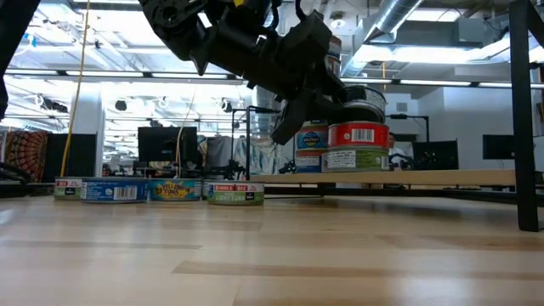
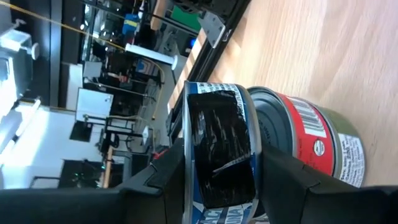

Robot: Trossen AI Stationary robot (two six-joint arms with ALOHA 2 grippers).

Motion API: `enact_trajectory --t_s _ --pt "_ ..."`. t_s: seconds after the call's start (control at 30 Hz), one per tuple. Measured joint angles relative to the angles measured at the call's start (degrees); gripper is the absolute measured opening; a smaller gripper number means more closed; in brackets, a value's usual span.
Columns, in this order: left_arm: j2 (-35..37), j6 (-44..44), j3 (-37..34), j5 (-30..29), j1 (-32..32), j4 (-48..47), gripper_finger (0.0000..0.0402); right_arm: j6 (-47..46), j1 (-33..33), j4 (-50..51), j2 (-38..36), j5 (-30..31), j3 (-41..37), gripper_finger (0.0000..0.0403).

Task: Stack canned seafood by type on shelf
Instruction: Stack the blue tuna can on top of the red tuna can on the shelf, then stack the blue tuna can on top of the blue tuna can on the shelf

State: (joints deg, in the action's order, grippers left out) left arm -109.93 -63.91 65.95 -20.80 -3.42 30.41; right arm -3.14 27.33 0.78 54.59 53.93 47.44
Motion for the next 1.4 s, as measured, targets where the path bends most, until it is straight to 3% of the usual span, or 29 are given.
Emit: enact_trajectory --t_s 0.17,0.53,1.1,1.3,1.4 --pt "0.2 3.7 0.0 0.0 -0.3 -0.3 0.0181 0.0 0.0 0.0 0.0 -1.3 0.0 0.0301" --pt "0.3 3.5 1.1 -0.3 -1.2 -2.7 0.0274 0.0 0.0 0.0 0.0 -1.5 0.0 0.0301" --pt "0.8 10.4 11.0 0.7 -2.1 -24.5 0.0277 -0.3 0.0 0.3 0.0 -1.5 0.0 0.0301" --pt "5.2 19.0 10.9 2.4 -5.4 -29.6 0.0277 -0.8 0.0 2.5 0.0 -1.7 0.0 0.0301" --pt "8.5 26.6 10.8 5.8 -7.3 -35.0 0.0277 -2.8 -0.2 5.8 -0.9 -5.0 -0.1 0.0301"
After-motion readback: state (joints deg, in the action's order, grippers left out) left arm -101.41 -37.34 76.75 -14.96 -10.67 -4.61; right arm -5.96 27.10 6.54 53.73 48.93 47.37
